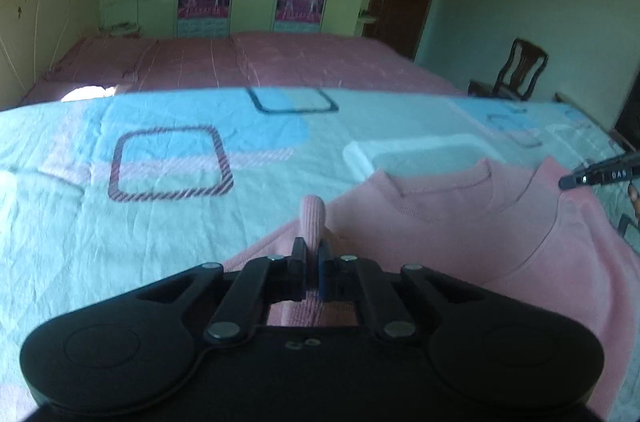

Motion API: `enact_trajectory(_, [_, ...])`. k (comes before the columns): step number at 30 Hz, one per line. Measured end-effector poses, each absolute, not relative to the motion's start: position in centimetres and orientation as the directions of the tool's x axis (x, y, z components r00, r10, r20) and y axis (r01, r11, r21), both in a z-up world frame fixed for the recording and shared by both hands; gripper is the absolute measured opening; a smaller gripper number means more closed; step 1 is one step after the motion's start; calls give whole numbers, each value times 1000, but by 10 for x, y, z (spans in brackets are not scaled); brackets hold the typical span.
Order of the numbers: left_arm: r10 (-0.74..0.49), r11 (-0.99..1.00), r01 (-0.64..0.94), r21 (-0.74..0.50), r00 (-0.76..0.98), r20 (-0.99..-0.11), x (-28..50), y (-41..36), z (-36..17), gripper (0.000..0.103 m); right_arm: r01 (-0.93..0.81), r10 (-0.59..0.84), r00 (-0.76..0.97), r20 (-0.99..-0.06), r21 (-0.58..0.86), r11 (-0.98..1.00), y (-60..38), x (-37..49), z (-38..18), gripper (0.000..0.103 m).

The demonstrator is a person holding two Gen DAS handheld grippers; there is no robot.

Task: Fold small clothes

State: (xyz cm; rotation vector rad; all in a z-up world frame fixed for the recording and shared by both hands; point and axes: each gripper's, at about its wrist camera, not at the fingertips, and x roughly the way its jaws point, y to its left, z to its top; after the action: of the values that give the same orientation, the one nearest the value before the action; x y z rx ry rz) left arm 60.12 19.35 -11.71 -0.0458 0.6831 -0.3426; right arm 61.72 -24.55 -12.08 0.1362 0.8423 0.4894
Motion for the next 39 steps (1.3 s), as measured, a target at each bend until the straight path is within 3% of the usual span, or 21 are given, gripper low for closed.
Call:
enact_trajectory(4, [-277,960,201,-194,781,-560,601,207,-114,3,-292,421,633,-650,303,907,-265,618,-114,8])
enact_trajectory(10, [-174,984,97,-152,729,-662,637,192,-137,3,-166,303,618,-726,256,952,-247,648,-145,8])
enact_trajectory(16, [-165,986,116,-118,731,-662,632,194,-141,3,-155,267,640,-721,219,963,-246,643,-146,8])
enact_trajectory(18, [-157,988,114,-108,730,-665,630,194,-137,14,-147,257,639,-725,213,966,-245,642,-142,9])
enact_trajectory(19, [-132,991,93,-94,737,-663,626,194,-133,29,-133,247,645,-723,212,968,-244,641,-137,16])
enact_trajectory(20, [-112,994,84,-74,753,-648,619,192,-126,48,-103,206,670,-714,186,977,-239,637,-130,29])
enact_trajectory(21, [-105,994,86,-60,783,-613,606,189,-117,57,-93,180,710,-681,163,982,-236,627,-121,63])
enact_trajectory(22, [-123,992,97,-76,804,-582,594,184,-110,67,-136,220,737,-639,178,974,-233,616,-114,69])
enact_trajectory(23, [-177,984,137,-113,799,-574,584,176,-105,64,-195,291,720,-630,219,956,-225,608,-108,68])
enact_trajectory(24, [-228,974,187,-131,781,-582,577,163,-102,62,-228,323,703,-633,230,946,-216,602,-106,54])
enact_trajectory(25, [-266,963,231,-135,767,-585,569,148,-101,57,-273,357,685,-635,230,934,-203,594,-104,30])
enact_trajectory(26, [-312,949,281,-145,751,-583,562,130,-102,57,-319,391,666,-635,232,919,-188,587,-105,24])
enact_trajectory(29, [-388,912,381,-152,683,-619,557,82,-114,59,-430,470,596,-651,236,871,-142,574,-113,23])
enact_trajectory(32, [-355,914,393,-99,657,-665,565,55,-133,63,-464,453,563,-691,189,865,-111,576,-128,24])
enact_trajectory(34, [-287,942,329,-72,673,-682,575,59,-146,66,-442,421,586,-692,162,882,-107,582,-140,23])
enact_trajectory(36, [-303,949,279,-147,676,-672,582,78,-148,66,-360,366,621,-693,163,919,-117,590,-145,23])
enact_trajectory(39, [-278,959,238,-153,699,-658,579,104,-144,62,-299,384,621,-683,247,922,-149,598,-144,23])
